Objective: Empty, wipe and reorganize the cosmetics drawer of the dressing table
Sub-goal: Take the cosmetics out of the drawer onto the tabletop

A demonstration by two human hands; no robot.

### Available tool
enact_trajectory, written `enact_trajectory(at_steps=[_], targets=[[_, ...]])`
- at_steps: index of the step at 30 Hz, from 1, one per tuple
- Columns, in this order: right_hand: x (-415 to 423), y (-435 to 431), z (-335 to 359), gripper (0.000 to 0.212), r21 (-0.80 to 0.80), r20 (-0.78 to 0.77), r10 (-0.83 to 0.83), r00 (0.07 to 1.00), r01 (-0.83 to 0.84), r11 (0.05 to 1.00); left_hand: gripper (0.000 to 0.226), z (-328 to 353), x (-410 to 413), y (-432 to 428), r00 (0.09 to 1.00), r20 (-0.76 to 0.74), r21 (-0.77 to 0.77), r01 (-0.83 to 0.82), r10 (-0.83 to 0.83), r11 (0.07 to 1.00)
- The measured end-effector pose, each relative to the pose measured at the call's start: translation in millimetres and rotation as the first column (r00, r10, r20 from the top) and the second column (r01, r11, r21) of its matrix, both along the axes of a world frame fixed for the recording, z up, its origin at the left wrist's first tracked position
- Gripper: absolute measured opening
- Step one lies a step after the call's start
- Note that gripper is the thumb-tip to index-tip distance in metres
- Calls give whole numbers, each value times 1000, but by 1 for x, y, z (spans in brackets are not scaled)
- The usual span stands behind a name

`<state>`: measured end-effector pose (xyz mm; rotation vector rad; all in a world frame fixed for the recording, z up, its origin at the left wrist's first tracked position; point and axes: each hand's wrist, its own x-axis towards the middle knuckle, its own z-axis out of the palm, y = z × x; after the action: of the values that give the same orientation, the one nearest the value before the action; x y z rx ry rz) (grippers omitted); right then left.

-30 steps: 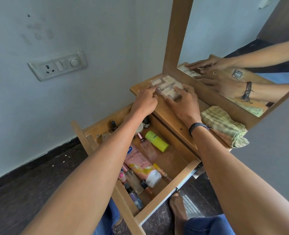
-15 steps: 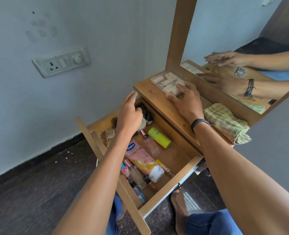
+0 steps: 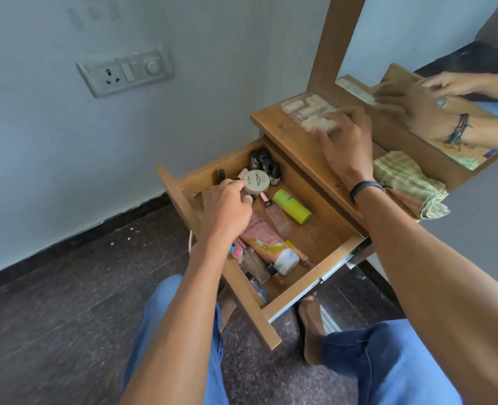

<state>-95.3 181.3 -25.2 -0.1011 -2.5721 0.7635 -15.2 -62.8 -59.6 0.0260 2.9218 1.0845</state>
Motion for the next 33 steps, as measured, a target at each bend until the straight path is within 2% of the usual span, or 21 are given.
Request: enact_trajectory(at_steps=[4,6,9,12,15,22,33], targets=[[40,-30,3,30,8,-134,62,989,-61,998,44,-1,10,-3,998,-17,-30,54,-54,998],[75,-49,-1,26,29,-115,133,984,-131,991,46,-1,6,-5,999,-27,-4,31,-31,1000],[123,-73,-24,25,61,127,239,963,-248,967,49,-1,4,-5,1000,-20,22,1,0,1000],[150,-87,-49,36,23,346,236,908,-259,966,47,-4,4,-2,1000,-21,14,18,-18,1000],[158,-93,-57,42,110,490,206,847,-294,949,47,-5,4,-2,1000,-20,6,17,-17,1000],[162,-101,-63,56,211,534,73,842,-217,953,44,-6,3,0,1000,-10,-25,23,-23,999],[160,-104,-57,72,89,576,89,813,-171,981,41,-5,4,1,1000,5,12,14,-14,1000]])
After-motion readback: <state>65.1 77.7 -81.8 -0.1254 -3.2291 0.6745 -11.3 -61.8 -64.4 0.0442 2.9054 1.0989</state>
